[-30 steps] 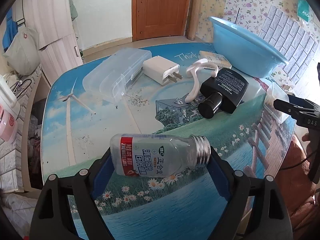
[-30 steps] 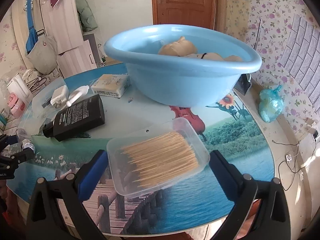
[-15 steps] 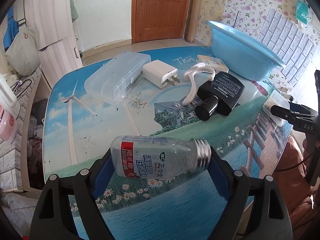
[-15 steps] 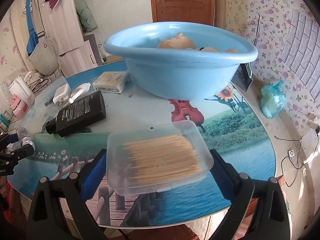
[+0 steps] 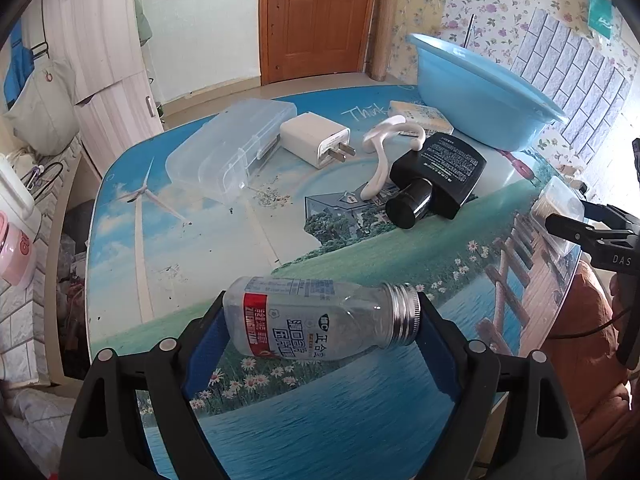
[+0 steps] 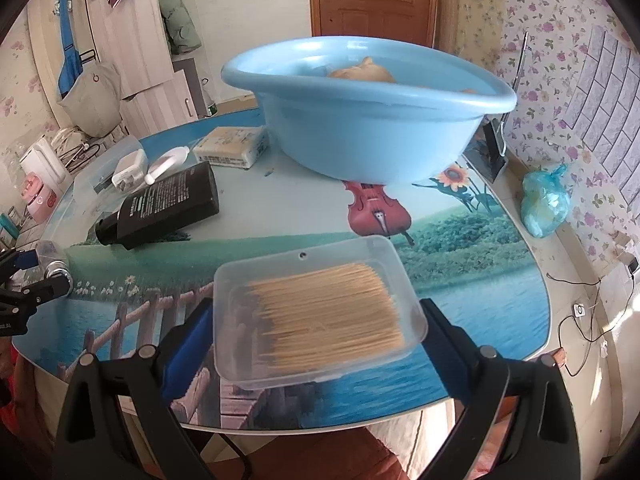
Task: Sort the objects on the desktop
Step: 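Grasp the clear toothpick box with the right tool while the left holds the bottle, then carry the bottle and toothpick box over the basin and open both tools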
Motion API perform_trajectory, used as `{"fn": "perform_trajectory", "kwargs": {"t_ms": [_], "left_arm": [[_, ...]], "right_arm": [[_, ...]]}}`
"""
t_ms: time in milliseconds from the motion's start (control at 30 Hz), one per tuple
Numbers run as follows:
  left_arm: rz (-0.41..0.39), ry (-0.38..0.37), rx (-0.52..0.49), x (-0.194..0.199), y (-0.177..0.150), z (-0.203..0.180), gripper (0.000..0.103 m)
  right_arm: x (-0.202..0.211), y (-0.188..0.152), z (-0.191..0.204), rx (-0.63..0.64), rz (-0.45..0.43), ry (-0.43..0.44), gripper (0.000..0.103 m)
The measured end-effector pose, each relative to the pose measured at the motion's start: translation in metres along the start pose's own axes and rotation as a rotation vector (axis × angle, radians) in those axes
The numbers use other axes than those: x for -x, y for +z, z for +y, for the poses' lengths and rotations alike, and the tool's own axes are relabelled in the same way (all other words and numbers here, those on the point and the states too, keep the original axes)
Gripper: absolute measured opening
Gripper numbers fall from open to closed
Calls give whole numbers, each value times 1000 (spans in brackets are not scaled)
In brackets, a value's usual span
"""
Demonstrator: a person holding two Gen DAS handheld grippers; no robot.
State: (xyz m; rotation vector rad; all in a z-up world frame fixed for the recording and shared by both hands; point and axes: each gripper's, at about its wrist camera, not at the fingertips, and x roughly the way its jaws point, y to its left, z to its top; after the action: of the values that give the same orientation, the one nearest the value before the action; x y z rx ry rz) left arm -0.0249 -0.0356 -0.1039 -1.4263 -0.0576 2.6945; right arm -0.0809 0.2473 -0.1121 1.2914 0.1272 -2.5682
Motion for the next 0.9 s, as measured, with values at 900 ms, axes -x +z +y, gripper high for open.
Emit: {"fn": "perform_trajectory", "kwargs": {"t_ms": [900], "left_arm": [[-164,-69,-71,49,66,-42,85]], "right_arm": [[72,34,0,-18,-279,112,97]]}}
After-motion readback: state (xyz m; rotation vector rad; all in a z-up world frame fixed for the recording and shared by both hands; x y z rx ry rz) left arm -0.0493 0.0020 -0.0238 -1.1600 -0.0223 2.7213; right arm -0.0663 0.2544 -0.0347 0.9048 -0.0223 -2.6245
